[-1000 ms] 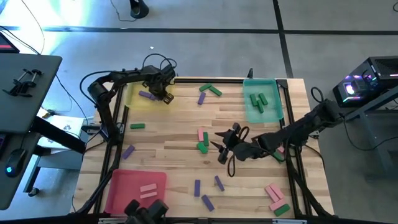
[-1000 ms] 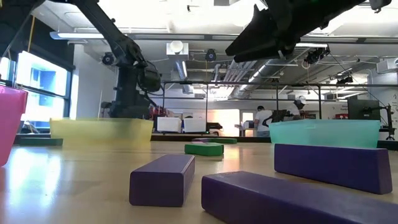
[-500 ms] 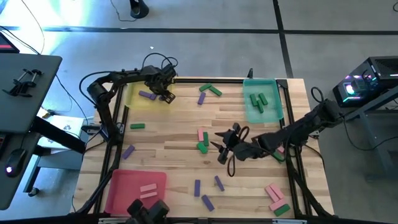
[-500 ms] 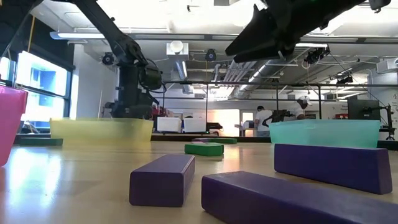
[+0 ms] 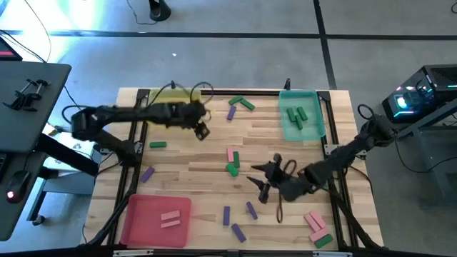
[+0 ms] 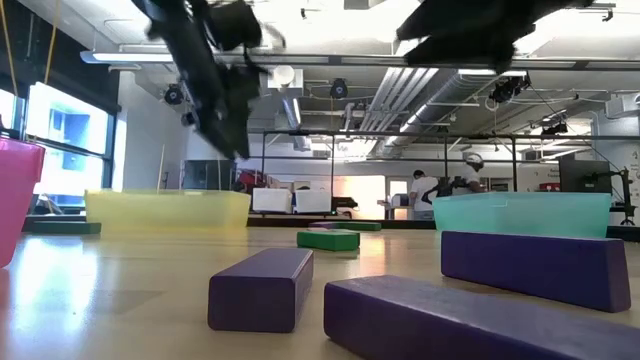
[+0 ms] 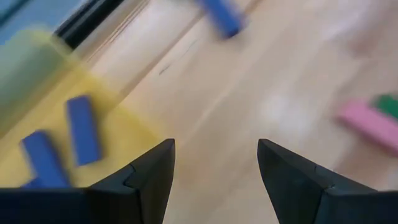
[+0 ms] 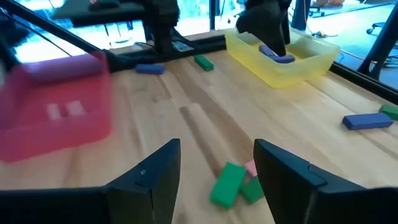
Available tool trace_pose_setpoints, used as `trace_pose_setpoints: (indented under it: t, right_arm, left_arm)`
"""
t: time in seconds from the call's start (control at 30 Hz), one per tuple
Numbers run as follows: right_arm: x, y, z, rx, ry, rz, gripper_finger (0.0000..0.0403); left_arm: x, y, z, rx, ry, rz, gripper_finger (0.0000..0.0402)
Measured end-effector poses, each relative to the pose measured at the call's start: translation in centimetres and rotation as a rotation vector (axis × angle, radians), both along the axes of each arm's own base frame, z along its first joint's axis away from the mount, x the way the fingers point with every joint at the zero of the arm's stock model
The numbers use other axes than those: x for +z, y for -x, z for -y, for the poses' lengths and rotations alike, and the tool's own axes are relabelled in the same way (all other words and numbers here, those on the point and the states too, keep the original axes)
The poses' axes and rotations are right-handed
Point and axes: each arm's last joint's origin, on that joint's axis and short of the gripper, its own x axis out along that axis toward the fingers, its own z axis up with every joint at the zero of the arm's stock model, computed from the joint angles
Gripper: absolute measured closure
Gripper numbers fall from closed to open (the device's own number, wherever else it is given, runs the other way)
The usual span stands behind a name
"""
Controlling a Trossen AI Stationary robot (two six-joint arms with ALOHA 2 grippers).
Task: Sort blocks
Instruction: Put the purple wooden block into the yellow bin
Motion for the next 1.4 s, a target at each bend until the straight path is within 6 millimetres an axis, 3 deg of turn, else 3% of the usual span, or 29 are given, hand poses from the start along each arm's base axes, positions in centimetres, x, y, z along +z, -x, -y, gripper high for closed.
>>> trace_pose_setpoints:
  t: [0.2,0.33,0.53,0.73,0.9,1.03,1.2,1.4]
  right_arm:
    - [0.4,2.8,-3.8,0.007,-0.033,0.096,0.0213]
    - [0.4,3.8,-4.9,-0.006,-0.058,0.131,0.0213]
    - [-0.9,2.9,-4.7,0.046,-0.118,0.068,0.0213]
    - [-4.2,1.0,-5.1,0.204,-0.179,-0.087,0.0213]
    - [-7.2,-0.1,-6.4,0.279,-0.22,-0.178,0.0213]
    - [-8.8,-1.3,-7.7,0.233,-0.214,-0.231,0.0213]
    - [-9.3,-2.4,-8.8,0.091,-0.159,-0.338,0.0213]
    - [-9.2,-2.6,-9.2,-0.106,-0.179,-0.375,0.0213]
  left_arm:
    - [0.8,0.2,7.0,-0.116,-0.082,0.184,0.0184]
    - [0.6,0.0,10.8,-0.179,-0.098,0.323,0.0183]
    - [-0.8,-0.7,15.6,-0.288,-0.122,0.508,0.0183]
    - [-2.6,-1.6,19.3,-0.321,-0.147,0.618,0.0183]
    - [-4.7,-2.7,21.4,-0.325,-0.143,0.684,0.0183]
    - [-6.2,-3.6,22.2,-0.318,-0.13,0.737,0.0183]
    - [-7.5,-4.1,22.4,-0.31,-0.119,0.726,0.0183]
    - [-7.6,-4.0,22.5,-0.295,-0.096,0.734,0.0183]
